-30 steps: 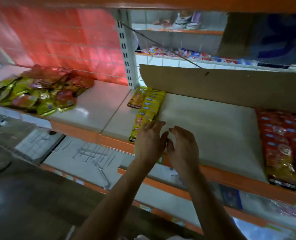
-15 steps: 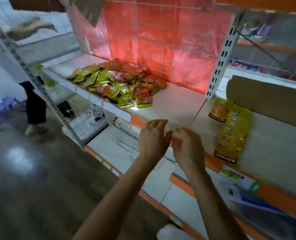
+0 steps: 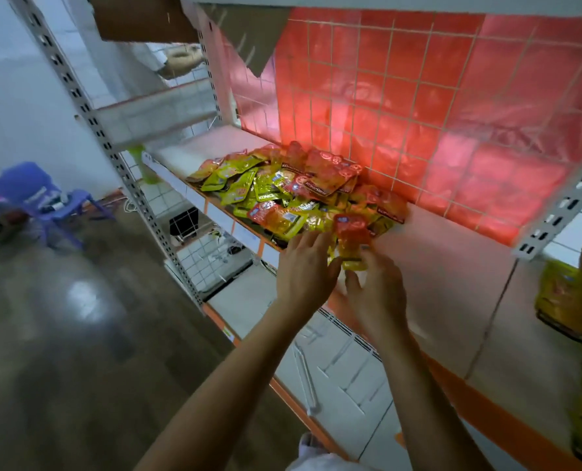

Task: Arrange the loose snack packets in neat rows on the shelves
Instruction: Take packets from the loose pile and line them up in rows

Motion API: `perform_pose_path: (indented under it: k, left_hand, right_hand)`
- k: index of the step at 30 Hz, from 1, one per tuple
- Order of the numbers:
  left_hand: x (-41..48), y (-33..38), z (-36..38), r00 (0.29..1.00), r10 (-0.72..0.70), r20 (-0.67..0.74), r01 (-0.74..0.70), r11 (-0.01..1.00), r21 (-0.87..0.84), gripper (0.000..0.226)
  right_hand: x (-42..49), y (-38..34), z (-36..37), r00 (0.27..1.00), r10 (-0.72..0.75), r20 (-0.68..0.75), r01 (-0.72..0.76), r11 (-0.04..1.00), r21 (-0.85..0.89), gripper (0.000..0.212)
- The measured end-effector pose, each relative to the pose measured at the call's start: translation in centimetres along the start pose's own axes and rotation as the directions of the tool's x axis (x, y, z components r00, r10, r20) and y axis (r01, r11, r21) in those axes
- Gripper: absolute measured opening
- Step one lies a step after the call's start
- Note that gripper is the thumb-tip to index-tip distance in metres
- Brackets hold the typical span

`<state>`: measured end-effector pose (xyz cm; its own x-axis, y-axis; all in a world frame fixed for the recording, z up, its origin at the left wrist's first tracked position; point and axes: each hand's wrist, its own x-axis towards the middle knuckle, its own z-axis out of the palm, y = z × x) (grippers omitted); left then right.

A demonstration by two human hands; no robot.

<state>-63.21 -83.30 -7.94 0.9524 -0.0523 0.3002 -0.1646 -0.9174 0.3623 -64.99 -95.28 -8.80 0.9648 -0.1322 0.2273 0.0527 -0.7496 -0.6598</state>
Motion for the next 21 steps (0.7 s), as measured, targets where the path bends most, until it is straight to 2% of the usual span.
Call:
perform_pose_path:
  k: [3, 8, 14, 18, 21]
  left_hand:
    - [3.8, -1.2, 0.3, 1.0, 0.004, 0.001, -0.004, 1.0, 0.0, 0.049]
    - [8.3, -2.8, 1.1, 1.0, -0.01, 0.019, 0.01, 1.0, -0.007, 0.052]
    - [12.9, -4.3, 1.8, 1.0, -0.016, 0.023, 0.017, 0.999, -0.029, 0.046]
    - [16.4, -4.8, 2.3, 0.998, 0.054, 0.014, -0.054, 0.999, -0.001, 0.036]
    - [18.6, -5.1, 2.9, 0.995, 0.066, 0.074, -0.069, 0.997, 0.036, 0.05]
  right_hand:
    - [3.4, -0.7, 1.1, 0.999, -0.026, -0.039, 0.027, 0.999, 0.023, 0.027]
    - [8.9, -1.0, 3.1, 1.0, 0.028, -0.006, -0.027, 0.999, 0.044, 0.027]
    - [14.0, -1.5, 4.7, 0.984, 0.175, -0.028, -0.173, 0.982, 0.074, 0.027]
    - [17.9, -2.0, 5.2, 0.967, 0.224, -0.118, -0.21, 0.97, 0.124, 0.026]
    - [19.9, -2.1, 5.8, 0.955, 0.262, -0.142, -0.252, 0.964, 0.081, 0.025]
